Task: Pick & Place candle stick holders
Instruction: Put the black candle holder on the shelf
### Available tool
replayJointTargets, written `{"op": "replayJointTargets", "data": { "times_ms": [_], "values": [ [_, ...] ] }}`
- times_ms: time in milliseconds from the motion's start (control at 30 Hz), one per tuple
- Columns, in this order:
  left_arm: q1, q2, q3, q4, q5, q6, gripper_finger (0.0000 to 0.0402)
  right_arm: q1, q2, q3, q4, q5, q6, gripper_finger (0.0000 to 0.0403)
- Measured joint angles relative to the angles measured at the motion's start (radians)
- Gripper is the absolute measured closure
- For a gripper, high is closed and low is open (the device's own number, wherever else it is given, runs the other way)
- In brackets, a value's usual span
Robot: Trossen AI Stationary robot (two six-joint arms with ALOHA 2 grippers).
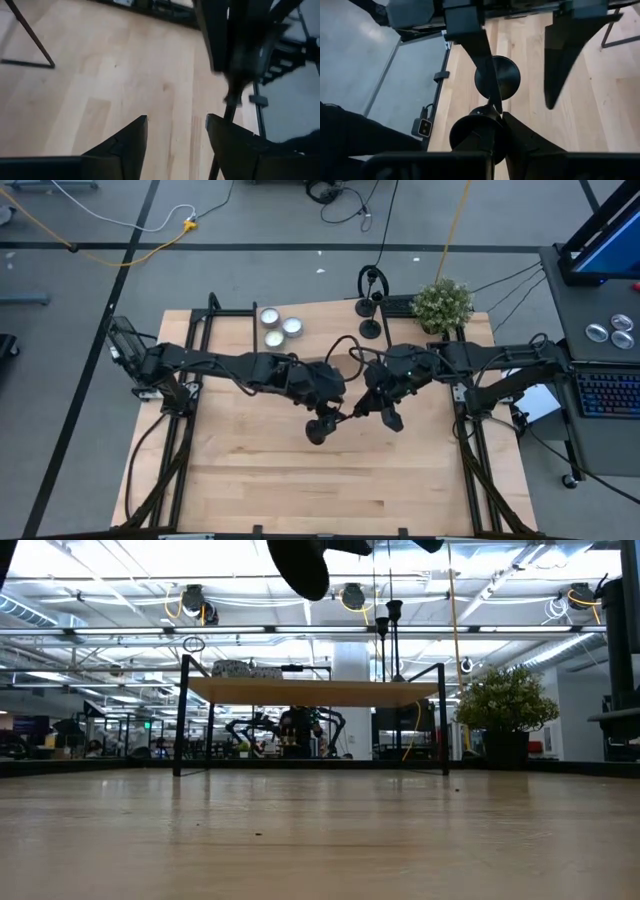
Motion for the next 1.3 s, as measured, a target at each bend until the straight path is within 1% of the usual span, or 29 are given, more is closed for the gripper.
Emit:
{"op": "replayJointTargets", "data": {
  "times_ms": [133, 200, 300, 467, 667, 1033, 1300],
  "values": [
    [0.013, -0.011, 0.0, -0.1, 0.011, 0.0, 0.02, -0.002, 0.0, 0.0, -0.033, 0.015, -0.005, 0.0395],
    [0.023, -0.024, 0.0, -0.141, -0.001, -0.002, 0.0201, -0.001, 0.0, 0.0, -0.037, 0.02, -0.004, 0.0395],
    [0.039, -0.041, 0.0, -0.128, 0.006, -0.012, 0.0201, 0.0, 0.0, 0.0, -0.048, 0.02, -0.002, 0.0395],
    [0.029, -0.044, -0.001, -0.05, 0.066, 0.0, 0.0201, -0.005, 0.0, 0.0, -0.04, 0.022, -0.014, 0.0395],
    [0.017, -0.01, 0.0, -0.021, 0.116, 0.0, 0.0201, -0.032, 0.0, 0.0, -0.008, 0.021, -0.024, 0.0395],
    [0.059, 0.013, -0.001, -0.002, 0.102, 0.017, 0.0202, -0.04, 0.0, 0.0, 0.005, 0.013, -0.022, 0.0395],
    [0.086, 0.013, -0.001, -0.002, 0.122, 0.023, 0.0202, -0.04, 0.0, 0.0, -0.016, 0.015, -0.021, 0.0395]
  ]
}}
